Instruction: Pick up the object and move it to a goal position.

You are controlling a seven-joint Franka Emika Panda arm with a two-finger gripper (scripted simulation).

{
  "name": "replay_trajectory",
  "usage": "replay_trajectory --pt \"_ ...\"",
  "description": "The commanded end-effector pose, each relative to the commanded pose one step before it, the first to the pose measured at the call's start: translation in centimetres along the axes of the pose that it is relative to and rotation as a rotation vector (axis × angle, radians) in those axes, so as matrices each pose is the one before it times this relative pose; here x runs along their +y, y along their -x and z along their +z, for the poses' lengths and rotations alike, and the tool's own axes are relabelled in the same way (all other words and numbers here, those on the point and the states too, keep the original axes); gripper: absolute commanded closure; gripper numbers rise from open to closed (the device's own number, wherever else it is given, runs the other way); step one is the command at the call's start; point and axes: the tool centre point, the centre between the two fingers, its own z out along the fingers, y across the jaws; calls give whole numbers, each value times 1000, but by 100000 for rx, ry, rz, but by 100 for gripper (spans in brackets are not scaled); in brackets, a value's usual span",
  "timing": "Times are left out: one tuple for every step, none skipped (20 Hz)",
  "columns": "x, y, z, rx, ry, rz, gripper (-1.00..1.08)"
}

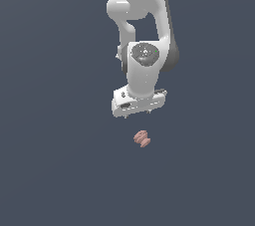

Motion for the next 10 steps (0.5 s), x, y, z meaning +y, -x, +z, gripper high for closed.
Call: replay_trajectory --pt "-139 -1214 820 275 195 -6469 -92" --pt "-29 -547 380 150 74 -2926 -92" --pt "-17 -560 404 161 65 -3032 -92" --pt "-2 -528 396 160 52 -2890 -92" --pt "9 -489 380 157 41 -2713 -92" --pt "19 -451 363 153 31 -2536 -92" --pt "27 -414 345 148 24 -2361 -92" --pt "32 -379 326 142 18 -2189 -92" --pt "36 -345 306 136 13 -2019 -92" --pt "38 -312 284 128 9 -1851 -92"
